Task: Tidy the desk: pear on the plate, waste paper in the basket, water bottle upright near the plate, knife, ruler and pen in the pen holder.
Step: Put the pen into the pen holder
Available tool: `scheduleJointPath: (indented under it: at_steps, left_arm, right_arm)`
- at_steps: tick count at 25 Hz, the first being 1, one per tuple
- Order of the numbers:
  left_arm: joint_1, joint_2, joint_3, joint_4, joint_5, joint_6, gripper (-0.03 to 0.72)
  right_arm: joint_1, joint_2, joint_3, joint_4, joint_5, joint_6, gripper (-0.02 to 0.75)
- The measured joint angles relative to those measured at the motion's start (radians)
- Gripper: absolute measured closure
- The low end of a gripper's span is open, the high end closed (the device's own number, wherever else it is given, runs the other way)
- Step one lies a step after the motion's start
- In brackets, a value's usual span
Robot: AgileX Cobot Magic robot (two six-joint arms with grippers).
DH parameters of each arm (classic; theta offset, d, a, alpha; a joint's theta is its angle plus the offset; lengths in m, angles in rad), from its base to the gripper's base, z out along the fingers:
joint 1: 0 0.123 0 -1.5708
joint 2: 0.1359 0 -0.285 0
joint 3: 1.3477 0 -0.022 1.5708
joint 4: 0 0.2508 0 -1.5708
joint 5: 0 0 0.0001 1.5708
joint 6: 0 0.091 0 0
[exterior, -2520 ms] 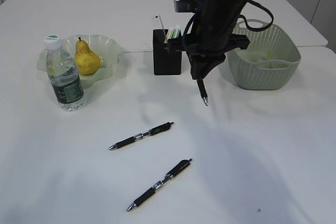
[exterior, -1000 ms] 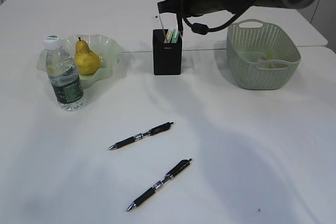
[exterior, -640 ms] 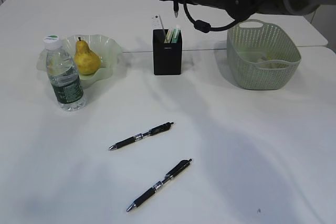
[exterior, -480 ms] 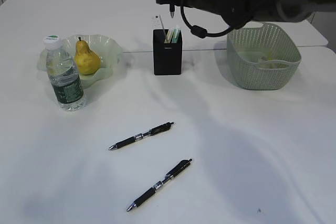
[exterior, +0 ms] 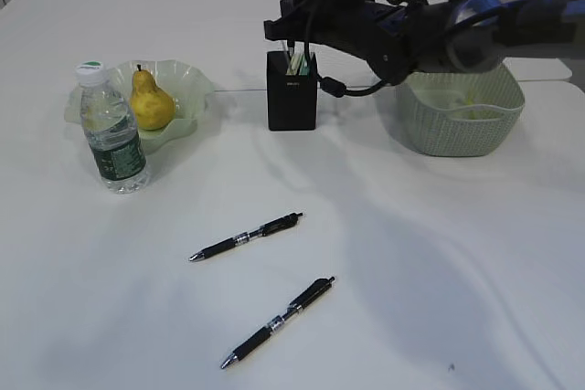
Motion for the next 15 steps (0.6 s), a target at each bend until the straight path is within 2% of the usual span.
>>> scheduleJointPath:
  at_steps: [15]
  left_arm:
    - [0.000,0.000,0.000,0.000,0.000,-0.020,0.450]
  right_arm:
    - [-0.022,0.108,-0.087,-0.002,-0.004,-0.002,0.649]
